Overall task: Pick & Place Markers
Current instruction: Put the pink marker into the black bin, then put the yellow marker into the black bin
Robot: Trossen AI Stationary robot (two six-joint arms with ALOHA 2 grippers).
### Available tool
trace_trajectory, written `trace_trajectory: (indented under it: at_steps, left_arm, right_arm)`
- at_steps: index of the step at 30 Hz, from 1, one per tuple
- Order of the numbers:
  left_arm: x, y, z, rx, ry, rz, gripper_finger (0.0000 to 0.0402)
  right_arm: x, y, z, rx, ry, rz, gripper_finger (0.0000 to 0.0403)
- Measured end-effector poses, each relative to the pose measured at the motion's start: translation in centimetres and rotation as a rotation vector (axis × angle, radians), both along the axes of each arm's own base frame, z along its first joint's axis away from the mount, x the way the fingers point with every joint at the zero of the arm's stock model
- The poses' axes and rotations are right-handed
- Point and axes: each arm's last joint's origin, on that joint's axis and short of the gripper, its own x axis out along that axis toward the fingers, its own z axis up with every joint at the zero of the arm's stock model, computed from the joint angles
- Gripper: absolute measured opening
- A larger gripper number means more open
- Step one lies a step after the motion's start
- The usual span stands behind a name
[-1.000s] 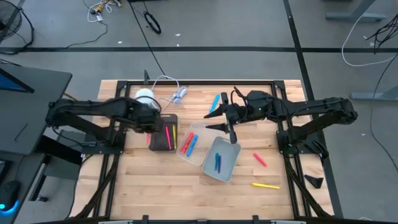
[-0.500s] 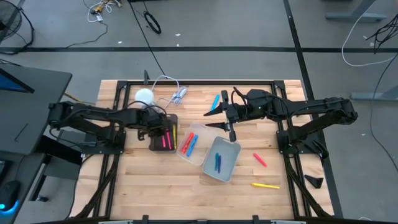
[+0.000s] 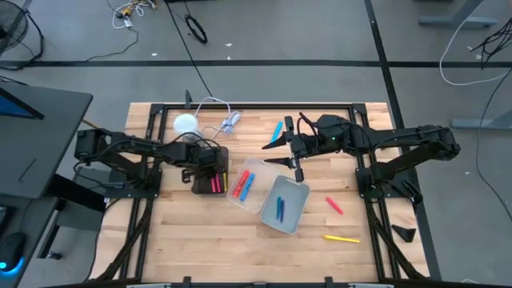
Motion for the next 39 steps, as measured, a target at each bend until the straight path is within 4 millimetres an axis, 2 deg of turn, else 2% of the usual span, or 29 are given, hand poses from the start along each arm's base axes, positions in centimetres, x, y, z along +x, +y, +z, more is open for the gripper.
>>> trace_trajectory:
  at_steps: [5, 9, 22, 30, 39]
  left_arm:
    - [-0.1, 0.1, 0.1, 0.011, 0.006, 0.008, 0.0105]
    - [-0.1, 0.3, 0.1, 0.004, 0.001, 0.005, 0.0131]
    - [-0.1, 0.8, 0.1, 0.004, -0.009, -0.034, 0.0131]
    - [0.7, 0.8, 1.2, 0.130, -0.145, -0.341, 0.0130]
    - [0.2, 0.7, 4.1, 0.363, -0.290, -0.656, 0.0131]
  right_arm:
    - [0.0, 0.0, 0.0, 0.000, -0.001, 0.000, 0.0169]
    - [0.0, 0.0, 0.0, 0.000, -0.002, 0.000, 0.0169]
    - [0.0, 0.0, 0.0, 0.000, -0.001, 0.000, 0.0169]
    - [0.0, 0.0, -0.3, 0.058, 0.038, -0.008, 0.0169]
    - [0.0, 0.0, -0.4, 0.120, 0.056, -0.019, 0.0169]
